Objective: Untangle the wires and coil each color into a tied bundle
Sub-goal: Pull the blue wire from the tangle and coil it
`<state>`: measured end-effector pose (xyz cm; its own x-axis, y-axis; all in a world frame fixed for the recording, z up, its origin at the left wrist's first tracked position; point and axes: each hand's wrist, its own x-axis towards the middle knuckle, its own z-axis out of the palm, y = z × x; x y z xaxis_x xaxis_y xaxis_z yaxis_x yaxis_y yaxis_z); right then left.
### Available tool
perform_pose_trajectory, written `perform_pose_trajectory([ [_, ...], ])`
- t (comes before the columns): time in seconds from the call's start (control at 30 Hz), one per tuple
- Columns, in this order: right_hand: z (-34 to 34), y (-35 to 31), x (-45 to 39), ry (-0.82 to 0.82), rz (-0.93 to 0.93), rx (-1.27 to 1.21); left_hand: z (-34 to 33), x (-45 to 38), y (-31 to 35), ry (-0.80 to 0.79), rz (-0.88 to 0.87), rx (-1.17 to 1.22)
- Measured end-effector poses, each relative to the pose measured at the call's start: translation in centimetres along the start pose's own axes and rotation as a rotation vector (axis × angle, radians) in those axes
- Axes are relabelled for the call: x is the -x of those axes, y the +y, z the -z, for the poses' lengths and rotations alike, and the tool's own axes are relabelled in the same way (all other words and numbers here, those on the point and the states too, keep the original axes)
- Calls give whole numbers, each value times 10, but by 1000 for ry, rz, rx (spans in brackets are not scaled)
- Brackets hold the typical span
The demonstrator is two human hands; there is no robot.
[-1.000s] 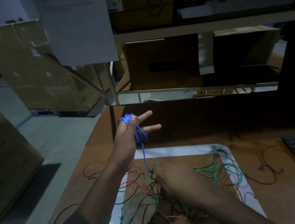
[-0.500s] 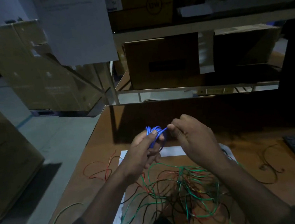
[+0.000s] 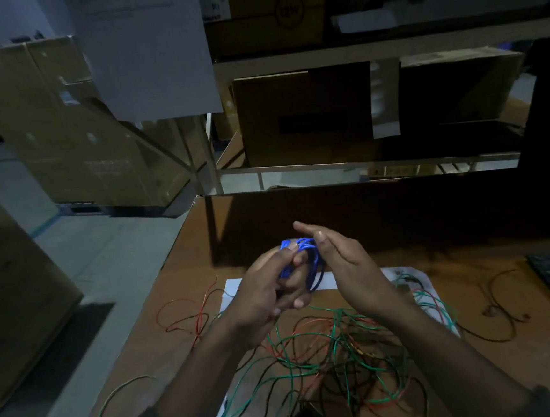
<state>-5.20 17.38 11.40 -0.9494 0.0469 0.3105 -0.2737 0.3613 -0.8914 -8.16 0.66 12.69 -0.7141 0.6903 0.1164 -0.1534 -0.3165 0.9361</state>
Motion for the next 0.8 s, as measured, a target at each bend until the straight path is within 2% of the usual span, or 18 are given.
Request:
perform_pose_trajectory([
  [0.1,-5,-2,3,15,8,-97,-4,0,1,26,28,79],
  [0.2,-9,-5,4,65,25,-107,-7,-1,2,52,32,57],
  [0.3,-16,-7,2,170,56,-96,-10,-2,5,89,-1,-94],
  [0.43,-18,-7,-7,318,111,6,-13,-8,7,220,-110,-459],
  [0.63,-19,-12,-6,225,61,-43,-11,-13,0,411,-198,-688],
  [0.8,-27,-15,-3,327,39,-73,-16,-10,-7,380,-297,-824],
])
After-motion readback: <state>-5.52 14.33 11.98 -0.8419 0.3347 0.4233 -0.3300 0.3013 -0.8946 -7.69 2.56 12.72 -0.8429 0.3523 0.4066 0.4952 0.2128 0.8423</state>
